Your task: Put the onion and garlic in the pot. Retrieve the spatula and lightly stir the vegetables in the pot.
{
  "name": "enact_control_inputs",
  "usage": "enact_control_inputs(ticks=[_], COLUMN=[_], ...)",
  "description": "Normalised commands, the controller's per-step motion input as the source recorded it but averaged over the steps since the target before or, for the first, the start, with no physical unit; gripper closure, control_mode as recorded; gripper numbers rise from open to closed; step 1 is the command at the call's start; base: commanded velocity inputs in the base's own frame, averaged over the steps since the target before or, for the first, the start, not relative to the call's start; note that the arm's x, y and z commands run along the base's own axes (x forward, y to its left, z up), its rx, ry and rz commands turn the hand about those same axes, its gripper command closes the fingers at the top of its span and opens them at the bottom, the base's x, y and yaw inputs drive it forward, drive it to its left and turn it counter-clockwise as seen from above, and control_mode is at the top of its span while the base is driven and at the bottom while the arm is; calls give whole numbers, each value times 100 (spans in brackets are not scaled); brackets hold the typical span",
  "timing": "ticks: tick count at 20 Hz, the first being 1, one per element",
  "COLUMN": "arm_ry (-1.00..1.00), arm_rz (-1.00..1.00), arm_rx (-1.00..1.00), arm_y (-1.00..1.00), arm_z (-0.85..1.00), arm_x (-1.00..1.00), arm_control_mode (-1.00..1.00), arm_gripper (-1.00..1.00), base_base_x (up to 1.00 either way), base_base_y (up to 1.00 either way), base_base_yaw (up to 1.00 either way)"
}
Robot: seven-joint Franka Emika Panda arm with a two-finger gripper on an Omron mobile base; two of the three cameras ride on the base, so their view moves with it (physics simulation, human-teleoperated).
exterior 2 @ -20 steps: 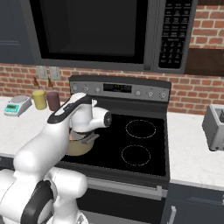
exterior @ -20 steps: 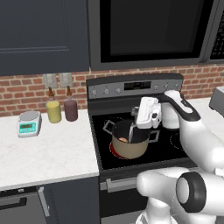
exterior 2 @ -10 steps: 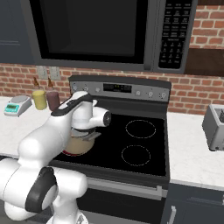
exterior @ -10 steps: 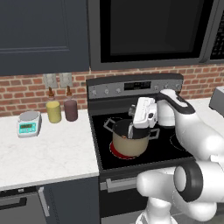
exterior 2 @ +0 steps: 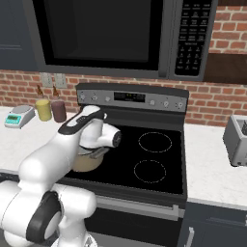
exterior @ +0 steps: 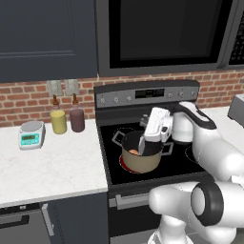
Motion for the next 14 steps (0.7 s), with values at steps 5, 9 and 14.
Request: enact_control_inputs(ticks=[5,9,14], arm_ry=[0,0,0], arm_rz=[-14,-16,-17], arm_rx=[13,19,22], arm_y=[9,0,0], arm_z=[3,24,18], arm_x=[0,0,0], arm_control_mode=[-100,-100,-100], arm_gripper=[100,100,100], base_base_x=[0,0,0], base_base_y=[0,0,0], base_base_yaw=[0,0,0])
